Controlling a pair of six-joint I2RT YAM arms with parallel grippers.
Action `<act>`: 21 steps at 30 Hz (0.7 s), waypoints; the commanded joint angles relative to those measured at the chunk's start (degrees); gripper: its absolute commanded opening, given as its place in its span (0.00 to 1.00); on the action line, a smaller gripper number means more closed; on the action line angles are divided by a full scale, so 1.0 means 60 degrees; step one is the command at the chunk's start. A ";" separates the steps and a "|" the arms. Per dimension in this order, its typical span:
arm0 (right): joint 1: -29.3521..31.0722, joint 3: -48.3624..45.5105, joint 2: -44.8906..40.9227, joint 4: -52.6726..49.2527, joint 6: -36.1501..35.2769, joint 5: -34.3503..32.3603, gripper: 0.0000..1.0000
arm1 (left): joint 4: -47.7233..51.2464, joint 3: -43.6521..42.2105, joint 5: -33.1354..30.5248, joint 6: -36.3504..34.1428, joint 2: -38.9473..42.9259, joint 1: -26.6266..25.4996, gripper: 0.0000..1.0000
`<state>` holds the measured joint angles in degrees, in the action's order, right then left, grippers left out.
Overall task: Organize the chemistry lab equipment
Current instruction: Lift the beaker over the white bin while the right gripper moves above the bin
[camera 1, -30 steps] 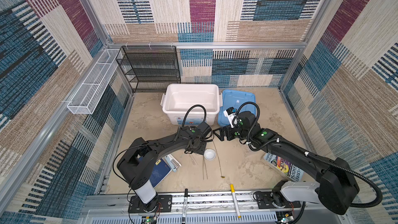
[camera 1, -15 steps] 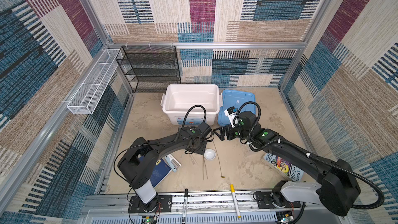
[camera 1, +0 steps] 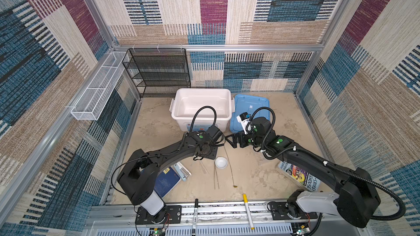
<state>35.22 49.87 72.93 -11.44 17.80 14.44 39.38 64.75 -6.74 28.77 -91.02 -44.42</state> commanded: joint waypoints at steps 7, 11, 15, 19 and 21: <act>0.0004 0.0412 -0.0532 0.0148 -0.0270 -0.0597 0.99 | 0.1630 0.2202 0.0971 -0.0395 0.1404 0.1355 0.27; 0.0003 0.1016 -0.0334 0.0294 -0.0390 -0.0409 0.99 | 0.2364 0.3815 0.1127 -0.1007 0.1086 0.2011 0.26; 0.0004 0.1805 0.0216 0.0708 -0.0255 0.0291 0.99 | 0.2585 0.5325 0.1409 -0.1510 0.0348 0.2921 0.27; 0.0004 0.2945 0.1053 0.0715 -0.0127 0.0415 1.00 | 0.2753 0.6842 0.1260 -0.1906 -0.0868 0.3647 0.27; 0.0007 0.3445 0.1463 0.0706 -0.0087 0.0323 0.99 | 0.2693 0.7441 0.1167 -0.1995 -0.1563 0.3940 0.27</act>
<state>35.24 67.81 79.64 -9.26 16.32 15.88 54.22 106.04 0.36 20.10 -96.75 -22.35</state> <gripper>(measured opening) 0.995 0.457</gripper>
